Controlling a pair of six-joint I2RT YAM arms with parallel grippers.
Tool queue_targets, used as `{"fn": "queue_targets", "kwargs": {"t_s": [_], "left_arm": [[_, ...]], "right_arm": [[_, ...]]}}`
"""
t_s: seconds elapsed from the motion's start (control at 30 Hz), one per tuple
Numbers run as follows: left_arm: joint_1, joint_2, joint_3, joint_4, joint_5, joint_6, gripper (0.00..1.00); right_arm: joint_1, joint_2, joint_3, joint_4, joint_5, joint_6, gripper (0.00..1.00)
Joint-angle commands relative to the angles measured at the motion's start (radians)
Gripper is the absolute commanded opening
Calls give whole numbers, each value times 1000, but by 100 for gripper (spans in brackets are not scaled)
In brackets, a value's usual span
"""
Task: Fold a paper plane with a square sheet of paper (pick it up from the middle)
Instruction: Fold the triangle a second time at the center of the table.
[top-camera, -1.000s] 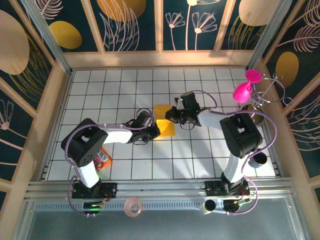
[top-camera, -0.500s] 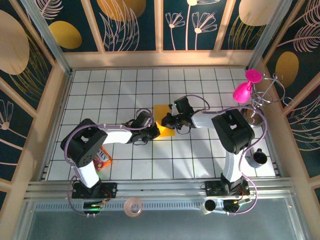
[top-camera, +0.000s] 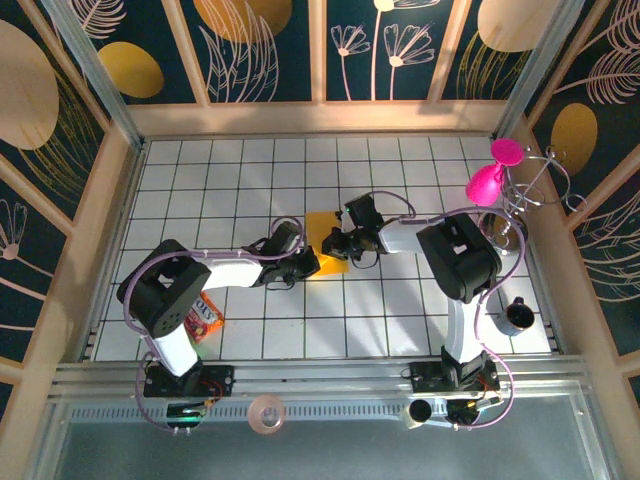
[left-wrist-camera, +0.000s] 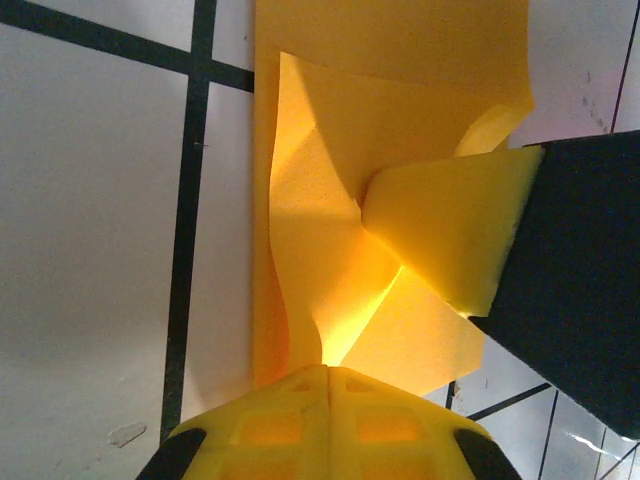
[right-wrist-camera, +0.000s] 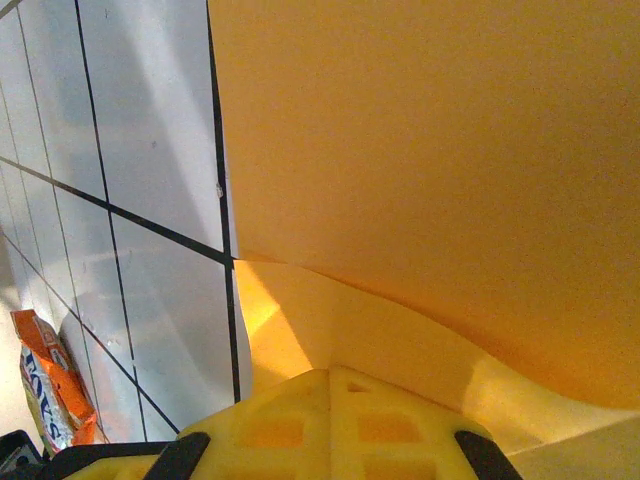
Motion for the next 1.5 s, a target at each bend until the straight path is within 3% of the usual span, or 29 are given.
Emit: {"fn": "queue_targets", "kwargs": {"t_s": [0.0,0.17,0.6,1.2,1.47], "left_arm": [[0,13,29,-20,9,6,0],[-1,35,31,-72,-40,-2,0],[-1,39,-26,-80,-43,-39,0],[-1,32,-33,-85,-42,-39,0],[-1,16,-70,-98,-50,-54,0]], "right_arm": [[12,28,16,-35,8,-22,0],[12,26,17,-36,7,-25,0],[23,-69,8,-23,-15,-46,0],[41,-9,-41,-24,6,-15,0],[-1,21,-34,-33,37,-15,0]]}}
